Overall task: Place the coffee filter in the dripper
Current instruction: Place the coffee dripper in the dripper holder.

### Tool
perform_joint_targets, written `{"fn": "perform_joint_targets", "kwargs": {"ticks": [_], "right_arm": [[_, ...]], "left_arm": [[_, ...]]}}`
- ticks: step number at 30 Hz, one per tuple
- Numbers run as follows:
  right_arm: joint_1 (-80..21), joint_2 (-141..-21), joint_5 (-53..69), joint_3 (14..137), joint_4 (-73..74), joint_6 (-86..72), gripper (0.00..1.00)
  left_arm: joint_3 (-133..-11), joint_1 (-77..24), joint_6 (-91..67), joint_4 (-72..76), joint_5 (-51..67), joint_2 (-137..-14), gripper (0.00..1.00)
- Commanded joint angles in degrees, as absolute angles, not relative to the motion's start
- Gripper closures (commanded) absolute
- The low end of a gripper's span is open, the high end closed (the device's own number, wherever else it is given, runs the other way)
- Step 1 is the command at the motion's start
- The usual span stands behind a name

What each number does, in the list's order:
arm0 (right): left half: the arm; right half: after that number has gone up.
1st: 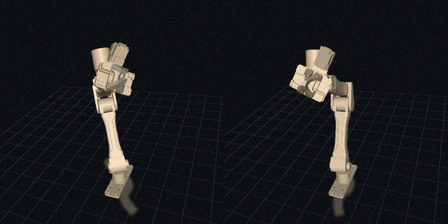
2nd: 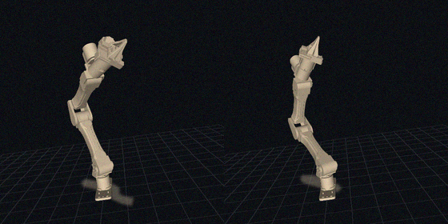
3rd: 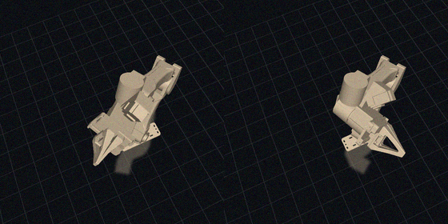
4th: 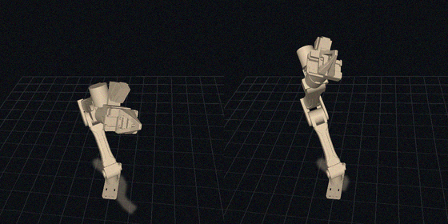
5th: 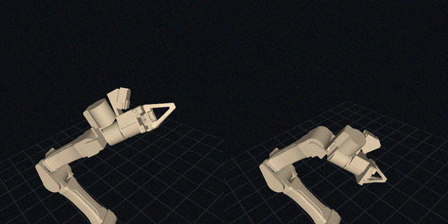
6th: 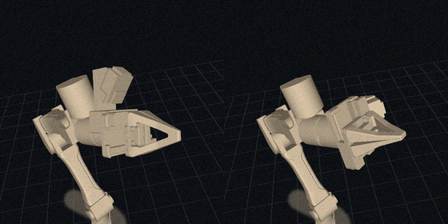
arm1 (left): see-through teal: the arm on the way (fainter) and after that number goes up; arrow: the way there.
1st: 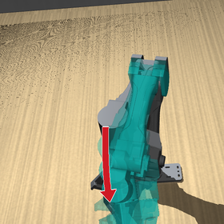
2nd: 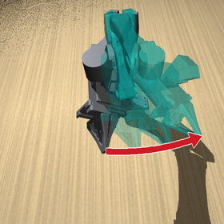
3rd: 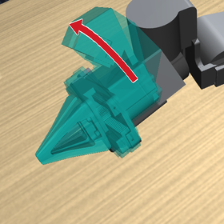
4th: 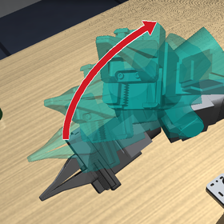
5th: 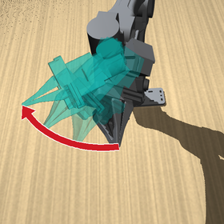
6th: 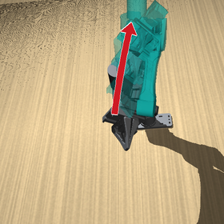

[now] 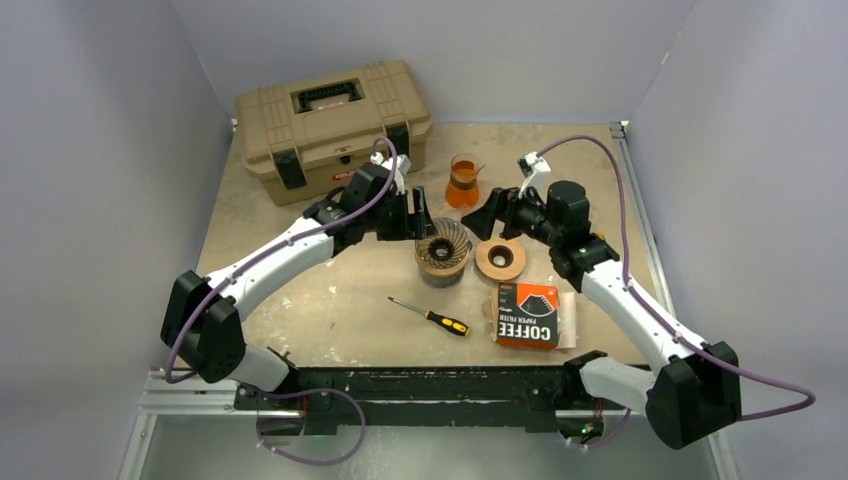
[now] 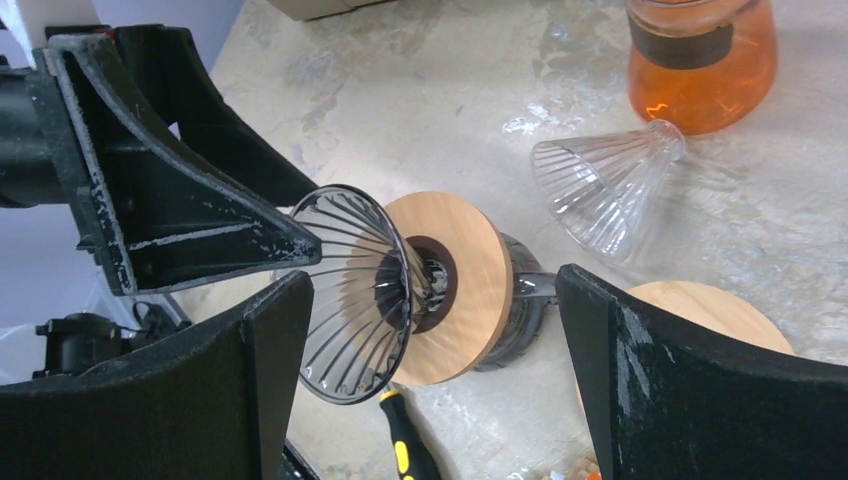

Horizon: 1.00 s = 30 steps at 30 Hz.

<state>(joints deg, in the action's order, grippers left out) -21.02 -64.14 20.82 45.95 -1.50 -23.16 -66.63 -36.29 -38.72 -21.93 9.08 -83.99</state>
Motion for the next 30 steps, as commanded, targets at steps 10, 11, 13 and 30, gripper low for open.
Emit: {"fn": "perform_joint_targets", "kwargs": {"ticks": [10, 11, 13, 30], "right_arm": [[-20.1, -64.1, 29.1, 44.6, -5.5, -24.1, 0.08], [-20.1, -64.2, 29.2, 44.5, -5.8, -24.1, 0.09], [-20.1, -64.5, 29.4, 44.5, -5.9, -24.1, 0.09], [-20.0, -64.8, 30.6, 44.2, -6.3, -23.1, 0.09]], "left_arm": [[-64.7, -35.2, -36.8, -19.2, 7.7, -80.7, 0.26], [-64.6, -35.2, -36.4, -19.0, 7.5, -80.3, 0.26], [-64.1, -35.2, -36.0, -18.5, 6.6, -79.5, 0.26], [-58.6, -35.2, -34.1, -11.2, 5.4, -76.0, 0.26]]}}
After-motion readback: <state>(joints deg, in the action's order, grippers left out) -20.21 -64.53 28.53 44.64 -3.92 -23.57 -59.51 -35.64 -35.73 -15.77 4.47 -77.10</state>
